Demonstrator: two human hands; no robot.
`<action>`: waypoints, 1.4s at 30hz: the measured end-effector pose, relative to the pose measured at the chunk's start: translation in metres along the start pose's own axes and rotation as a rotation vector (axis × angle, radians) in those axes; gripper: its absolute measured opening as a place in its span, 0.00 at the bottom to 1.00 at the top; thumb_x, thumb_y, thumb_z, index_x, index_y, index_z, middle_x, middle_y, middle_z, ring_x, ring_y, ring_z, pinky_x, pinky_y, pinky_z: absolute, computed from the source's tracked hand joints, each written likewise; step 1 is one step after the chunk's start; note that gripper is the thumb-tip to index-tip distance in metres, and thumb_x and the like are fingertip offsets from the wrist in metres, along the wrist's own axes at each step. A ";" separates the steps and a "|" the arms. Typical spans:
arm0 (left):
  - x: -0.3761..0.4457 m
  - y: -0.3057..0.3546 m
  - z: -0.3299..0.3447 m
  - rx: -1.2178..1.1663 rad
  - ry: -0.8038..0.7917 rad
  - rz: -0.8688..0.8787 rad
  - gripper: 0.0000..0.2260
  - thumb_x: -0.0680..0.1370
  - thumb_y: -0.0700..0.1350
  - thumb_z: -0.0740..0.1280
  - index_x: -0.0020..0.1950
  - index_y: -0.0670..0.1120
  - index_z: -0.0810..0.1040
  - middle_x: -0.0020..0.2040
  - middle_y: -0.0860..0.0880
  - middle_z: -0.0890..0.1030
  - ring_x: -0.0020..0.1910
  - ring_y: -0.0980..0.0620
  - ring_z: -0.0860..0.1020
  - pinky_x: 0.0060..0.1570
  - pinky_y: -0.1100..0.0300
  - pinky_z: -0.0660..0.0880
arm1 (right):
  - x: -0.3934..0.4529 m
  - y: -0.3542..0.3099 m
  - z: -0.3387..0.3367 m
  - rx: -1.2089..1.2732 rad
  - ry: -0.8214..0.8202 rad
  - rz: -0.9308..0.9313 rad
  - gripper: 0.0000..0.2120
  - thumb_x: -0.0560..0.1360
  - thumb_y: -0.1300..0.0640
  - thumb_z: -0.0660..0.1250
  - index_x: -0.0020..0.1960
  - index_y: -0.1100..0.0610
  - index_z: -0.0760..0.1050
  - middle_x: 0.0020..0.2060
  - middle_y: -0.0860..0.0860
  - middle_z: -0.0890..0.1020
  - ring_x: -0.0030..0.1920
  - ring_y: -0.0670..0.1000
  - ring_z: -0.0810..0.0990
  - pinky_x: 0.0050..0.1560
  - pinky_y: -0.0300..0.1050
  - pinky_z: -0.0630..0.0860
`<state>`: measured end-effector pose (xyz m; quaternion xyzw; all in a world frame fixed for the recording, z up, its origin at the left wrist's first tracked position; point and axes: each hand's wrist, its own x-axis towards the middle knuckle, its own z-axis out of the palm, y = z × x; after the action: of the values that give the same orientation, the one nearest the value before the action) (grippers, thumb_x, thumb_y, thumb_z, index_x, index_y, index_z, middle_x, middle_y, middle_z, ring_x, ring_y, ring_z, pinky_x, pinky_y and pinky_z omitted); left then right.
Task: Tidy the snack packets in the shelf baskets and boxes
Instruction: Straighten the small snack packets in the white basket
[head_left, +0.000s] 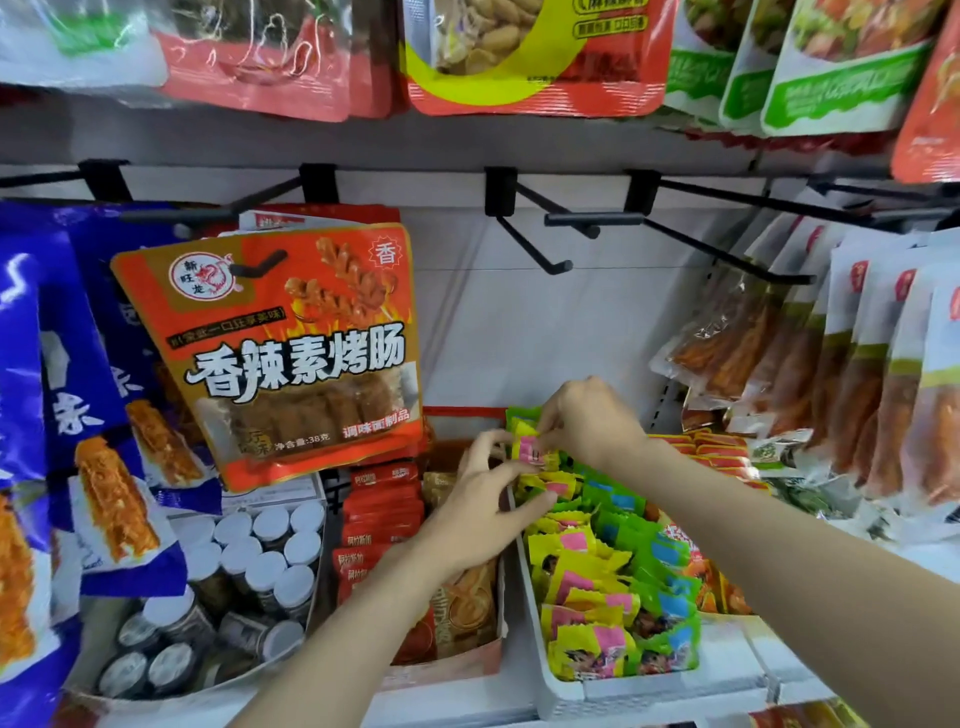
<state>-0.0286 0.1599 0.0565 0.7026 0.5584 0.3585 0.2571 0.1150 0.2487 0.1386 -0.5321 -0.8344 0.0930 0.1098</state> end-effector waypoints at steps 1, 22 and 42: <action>0.000 0.000 0.000 0.029 0.008 0.009 0.18 0.76 0.59 0.67 0.60 0.49 0.80 0.72 0.53 0.60 0.74 0.54 0.57 0.75 0.53 0.57 | -0.001 -0.001 0.003 -0.003 -0.004 0.004 0.07 0.69 0.52 0.77 0.47 0.50 0.85 0.46 0.52 0.86 0.50 0.53 0.82 0.52 0.46 0.79; 0.002 -0.001 -0.007 0.038 -0.089 0.039 0.20 0.78 0.59 0.65 0.64 0.47 0.77 0.67 0.54 0.71 0.70 0.59 0.67 0.68 0.62 0.64 | 0.016 0.021 -0.020 0.071 -0.012 -0.052 0.06 0.72 0.55 0.74 0.48 0.53 0.86 0.45 0.49 0.87 0.47 0.46 0.84 0.52 0.37 0.76; -0.001 0.008 -0.001 -0.053 -0.126 -0.168 0.21 0.76 0.65 0.64 0.61 0.54 0.69 0.52 0.58 0.75 0.57 0.59 0.75 0.49 0.61 0.68 | -0.010 0.024 -0.064 0.347 0.208 -0.089 0.07 0.76 0.60 0.70 0.41 0.58 0.75 0.37 0.58 0.85 0.39 0.55 0.83 0.45 0.47 0.76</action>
<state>-0.0248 0.1567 0.0636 0.6673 0.5883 0.3056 0.3395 0.1577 0.2524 0.1927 -0.4746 -0.8126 0.1751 0.2894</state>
